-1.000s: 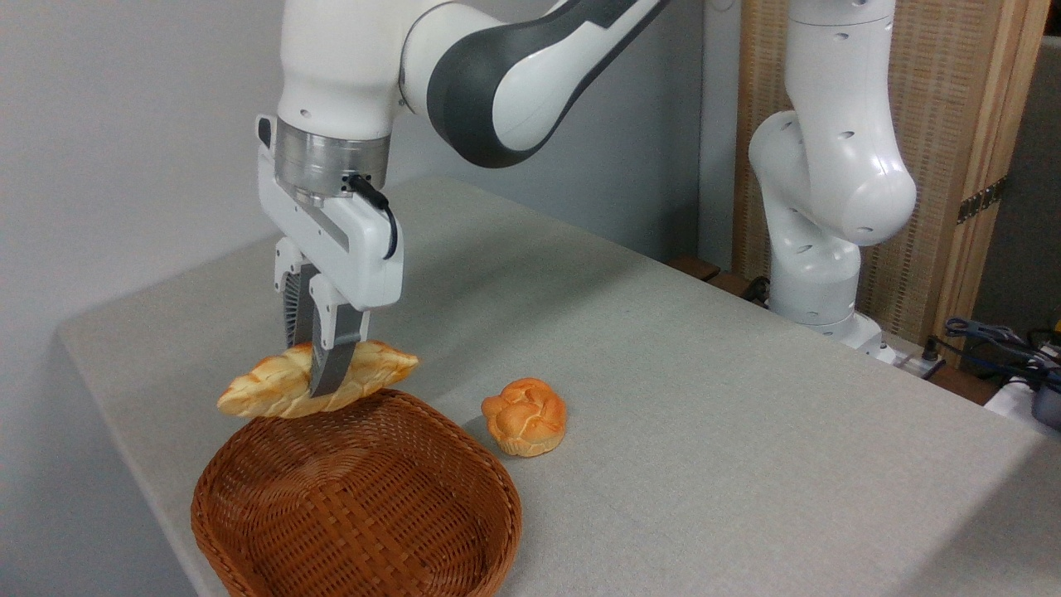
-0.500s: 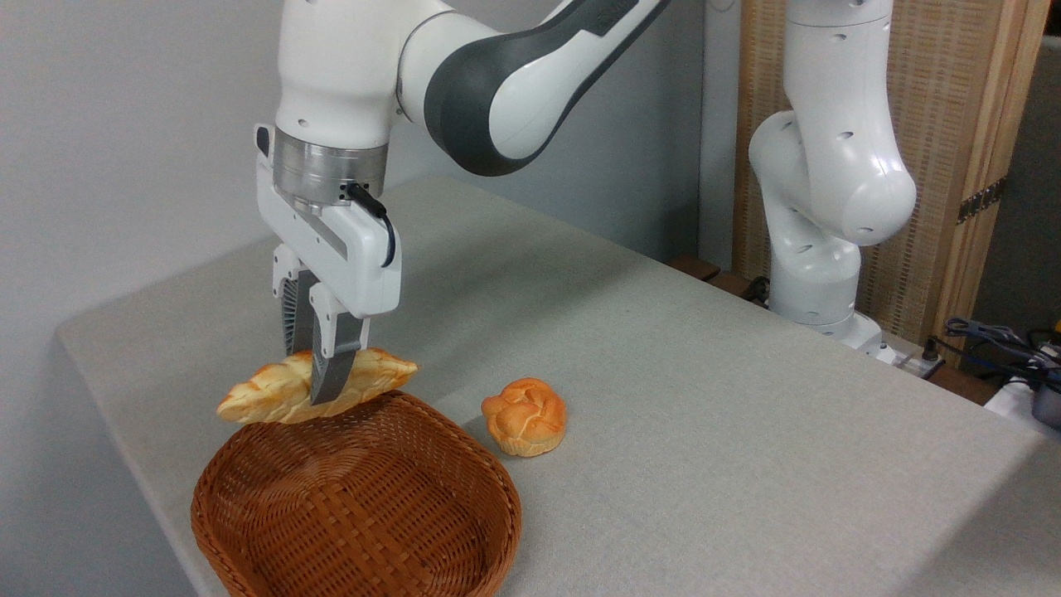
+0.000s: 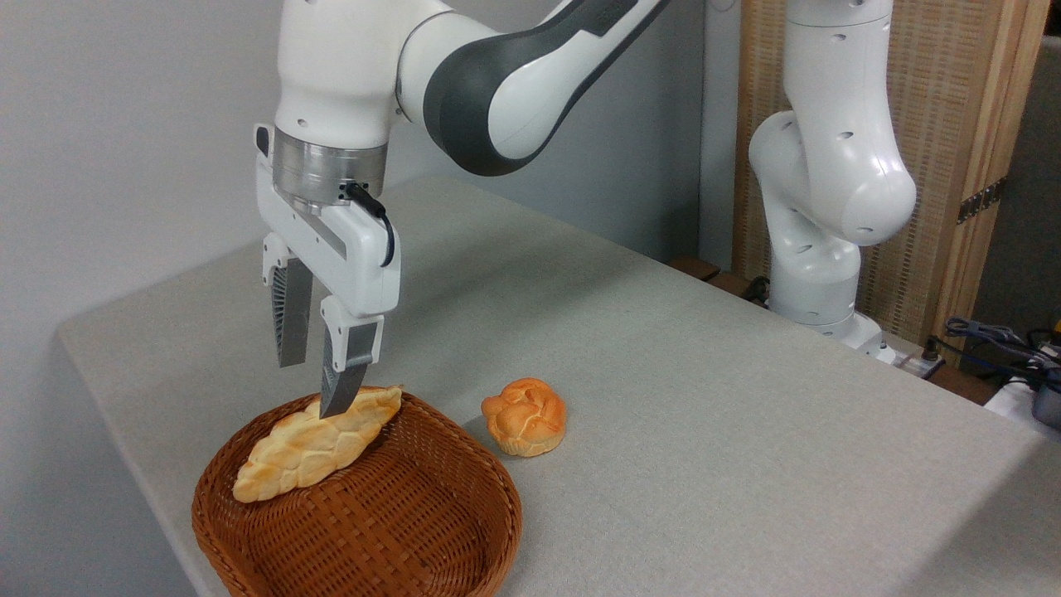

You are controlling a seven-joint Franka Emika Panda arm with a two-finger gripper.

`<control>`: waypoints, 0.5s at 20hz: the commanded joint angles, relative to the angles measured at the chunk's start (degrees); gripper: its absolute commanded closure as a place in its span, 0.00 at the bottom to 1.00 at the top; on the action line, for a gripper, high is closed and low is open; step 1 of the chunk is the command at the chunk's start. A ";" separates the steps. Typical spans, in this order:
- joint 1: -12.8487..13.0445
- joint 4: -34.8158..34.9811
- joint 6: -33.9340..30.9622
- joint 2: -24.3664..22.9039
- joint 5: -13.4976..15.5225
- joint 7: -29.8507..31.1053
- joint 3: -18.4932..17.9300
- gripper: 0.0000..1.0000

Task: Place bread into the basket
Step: 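Raise the open gripper up away from the basket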

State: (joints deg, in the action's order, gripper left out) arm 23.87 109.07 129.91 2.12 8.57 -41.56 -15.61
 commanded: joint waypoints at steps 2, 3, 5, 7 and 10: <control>0.47 -0.52 -5.26 -1.94 0.49 0.60 -0.47 0.00; 0.47 -1.57 -8.15 -2.03 0.48 0.69 -0.47 0.00; 0.39 -4.81 -15.70 -2.03 -1.52 0.78 -0.65 0.00; 0.39 -6.93 -21.08 -2.03 -3.99 0.95 -1.35 0.00; 0.30 -7.03 -22.07 -2.03 -4.35 4.10 -1.52 0.00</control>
State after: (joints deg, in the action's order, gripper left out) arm 23.78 103.04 109.83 -0.15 5.44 -41.16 -16.39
